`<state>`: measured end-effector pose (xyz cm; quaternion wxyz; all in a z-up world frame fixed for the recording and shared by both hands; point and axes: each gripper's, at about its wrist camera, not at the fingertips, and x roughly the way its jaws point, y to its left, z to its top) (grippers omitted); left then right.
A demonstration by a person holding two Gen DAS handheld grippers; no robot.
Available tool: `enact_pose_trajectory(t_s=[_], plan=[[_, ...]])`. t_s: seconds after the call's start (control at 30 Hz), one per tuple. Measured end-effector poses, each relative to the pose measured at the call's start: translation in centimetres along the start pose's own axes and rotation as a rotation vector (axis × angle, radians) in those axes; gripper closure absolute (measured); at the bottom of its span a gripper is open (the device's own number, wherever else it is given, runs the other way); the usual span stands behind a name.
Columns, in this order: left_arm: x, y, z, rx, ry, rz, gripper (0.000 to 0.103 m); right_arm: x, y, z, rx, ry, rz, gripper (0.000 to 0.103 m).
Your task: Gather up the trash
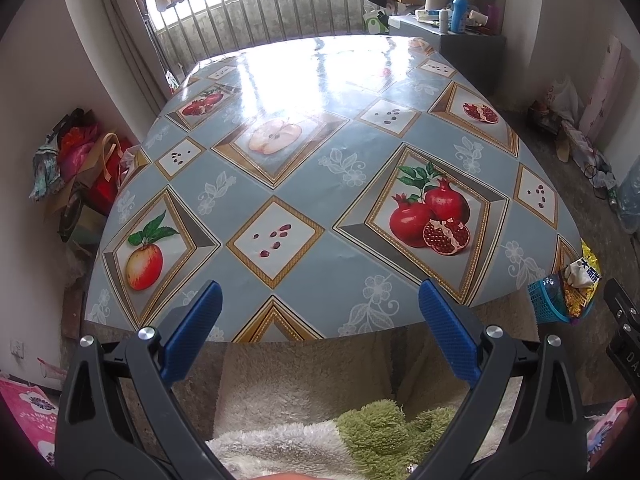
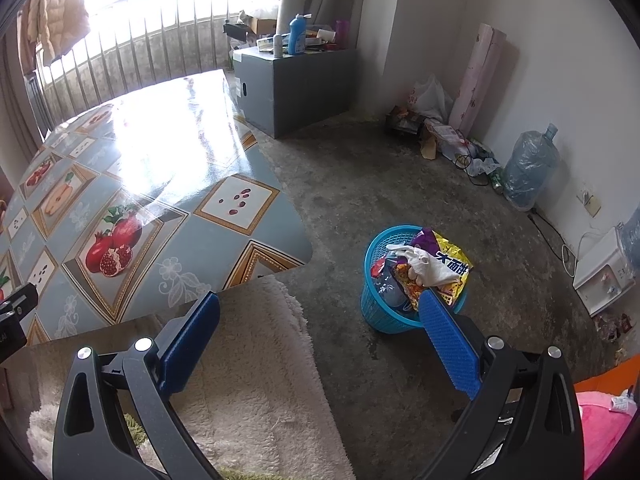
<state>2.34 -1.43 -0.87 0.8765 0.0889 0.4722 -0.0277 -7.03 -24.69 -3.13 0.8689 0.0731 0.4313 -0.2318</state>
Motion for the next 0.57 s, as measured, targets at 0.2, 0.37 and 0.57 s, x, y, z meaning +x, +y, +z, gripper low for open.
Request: enact_pose_trajectory(t_s=[0.2, 0.37, 0.57], plan=[[0.09, 0.05, -0.05, 0.0, 0.001, 0.0, 0.009, -0.01, 0.12, 0.01, -0.003, 0.003, 0.001, 0.006], [0.17, 0.14, -0.14, -0.001, 0.004, 0.0, 0.009, -0.01, 0.16, 0.05, -0.005, 0.005, 0.002, 0.006], [0.44, 0.31, -0.29, -0.002, 0.005, 0.0, 0.009, 0.0, 0.17, 0.07, -0.004, 0.005, 0.004, 0.006]])
